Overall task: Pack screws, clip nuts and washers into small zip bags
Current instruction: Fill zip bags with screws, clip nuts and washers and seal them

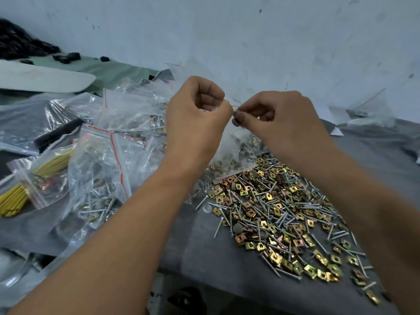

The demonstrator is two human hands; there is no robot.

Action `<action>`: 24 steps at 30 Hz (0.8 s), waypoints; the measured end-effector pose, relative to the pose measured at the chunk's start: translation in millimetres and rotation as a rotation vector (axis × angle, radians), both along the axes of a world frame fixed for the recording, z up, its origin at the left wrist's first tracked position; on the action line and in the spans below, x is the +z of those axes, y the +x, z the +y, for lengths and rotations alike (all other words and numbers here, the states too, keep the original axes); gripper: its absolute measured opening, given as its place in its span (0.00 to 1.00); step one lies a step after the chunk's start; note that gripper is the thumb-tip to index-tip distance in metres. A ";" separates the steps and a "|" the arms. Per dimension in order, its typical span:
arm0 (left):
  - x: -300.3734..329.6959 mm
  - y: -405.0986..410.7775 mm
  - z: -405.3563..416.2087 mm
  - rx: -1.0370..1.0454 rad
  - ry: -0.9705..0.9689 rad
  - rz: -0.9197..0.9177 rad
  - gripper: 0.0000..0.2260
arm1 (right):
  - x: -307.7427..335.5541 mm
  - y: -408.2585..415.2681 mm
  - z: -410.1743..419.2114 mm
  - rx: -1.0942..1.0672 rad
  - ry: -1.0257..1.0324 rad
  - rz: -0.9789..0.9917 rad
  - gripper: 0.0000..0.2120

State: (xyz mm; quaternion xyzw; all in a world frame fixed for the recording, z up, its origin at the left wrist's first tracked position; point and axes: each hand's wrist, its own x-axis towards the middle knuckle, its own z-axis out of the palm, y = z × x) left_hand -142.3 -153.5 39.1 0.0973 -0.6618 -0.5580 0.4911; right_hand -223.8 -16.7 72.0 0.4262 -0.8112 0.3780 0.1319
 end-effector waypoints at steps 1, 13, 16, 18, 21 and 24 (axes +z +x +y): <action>0.2 -0.7 -0.2 -0.003 -0.013 -0.004 0.08 | 0.5 -0.2 -0.4 -0.018 -0.011 -0.057 0.03; -2.5 -4.9 0.5 -0.035 0.019 -0.046 0.06 | 29.4 5.9 1.6 -0.192 0.262 -0.086 0.13; -1.5 -3.9 -2.2 -0.022 0.061 -0.030 0.06 | 34.0 13.7 10.5 -0.164 0.056 -0.042 0.11; -0.7 -2.9 -4.0 -0.008 0.079 -0.027 0.07 | 27.3 23.6 20.9 -0.123 -0.151 -0.012 0.09; 1.0 -1.5 -5.3 0.021 0.111 -0.015 0.07 | -4.4 42.8 32.6 0.001 -0.072 -0.034 0.04; 2.3 -0.5 -5.7 0.055 0.127 -0.014 0.08 | -40.8 55.8 32.0 0.107 0.318 -0.087 0.02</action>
